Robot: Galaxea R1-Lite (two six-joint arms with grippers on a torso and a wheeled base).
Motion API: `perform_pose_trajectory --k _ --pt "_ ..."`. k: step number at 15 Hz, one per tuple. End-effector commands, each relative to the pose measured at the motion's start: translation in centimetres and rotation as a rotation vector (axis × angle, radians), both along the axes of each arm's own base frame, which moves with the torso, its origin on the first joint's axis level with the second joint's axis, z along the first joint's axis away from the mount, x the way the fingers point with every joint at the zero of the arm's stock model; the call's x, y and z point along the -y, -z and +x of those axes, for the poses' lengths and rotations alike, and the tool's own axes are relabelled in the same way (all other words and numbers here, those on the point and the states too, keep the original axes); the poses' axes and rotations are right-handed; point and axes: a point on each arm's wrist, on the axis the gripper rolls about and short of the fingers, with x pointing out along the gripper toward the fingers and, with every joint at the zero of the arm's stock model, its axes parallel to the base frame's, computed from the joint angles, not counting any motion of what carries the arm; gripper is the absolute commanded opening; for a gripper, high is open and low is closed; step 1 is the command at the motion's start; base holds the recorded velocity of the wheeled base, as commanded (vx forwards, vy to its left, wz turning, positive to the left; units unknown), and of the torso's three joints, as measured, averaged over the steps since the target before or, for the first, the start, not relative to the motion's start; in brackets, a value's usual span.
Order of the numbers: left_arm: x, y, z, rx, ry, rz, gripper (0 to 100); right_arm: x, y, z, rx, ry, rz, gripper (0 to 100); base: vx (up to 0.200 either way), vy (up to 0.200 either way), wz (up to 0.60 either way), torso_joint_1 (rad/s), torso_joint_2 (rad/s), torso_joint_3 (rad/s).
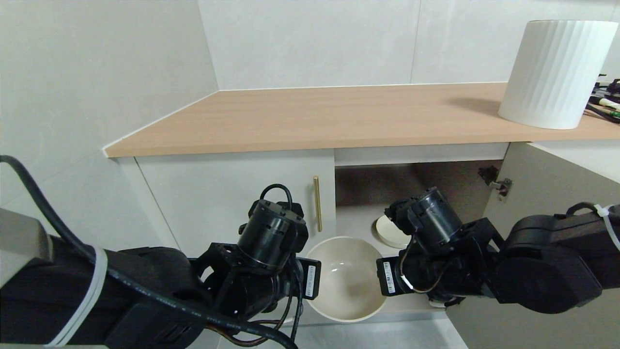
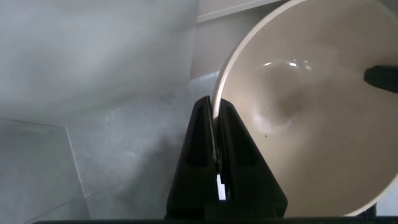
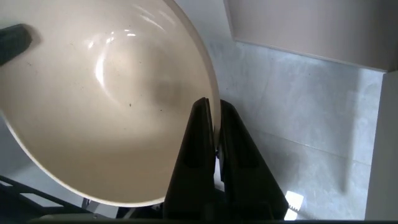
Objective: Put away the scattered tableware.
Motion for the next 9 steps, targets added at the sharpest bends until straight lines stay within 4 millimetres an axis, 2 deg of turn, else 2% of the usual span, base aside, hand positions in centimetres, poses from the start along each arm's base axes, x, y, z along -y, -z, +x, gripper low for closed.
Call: perform_pose_trajectory --k 1,3,4,9 --pt "-0.06 -0.10 -0.03 0.003 -0.005 -0.001 0 0.00 0.05 -0.03 -0.002 0.000 -0.003 0 0.000 0.000 0.00 0.000 0.00 0.000" --pt "-0.10 -0.25 -0.07 0.007 -0.006 -0.003 0 -0.02 0.10 -0.02 -0.003 0.000 -0.004 0 0.000 0.000 0.00 0.000 0.00 0.000" --pt "-0.10 -0.17 -0.07 0.004 -0.006 -0.001 100 -0.02 0.10 -0.02 -0.003 0.000 -0.004 0 0.000 0.000 0.00 0.000 0.00 0.000" --pt "-0.10 -0.31 -0.08 0.007 -0.006 -0.009 100 -0.06 0.25 0.03 -0.006 0.000 -0.008 0 0.000 0.000 0.00 0.000 0.00 0.000"
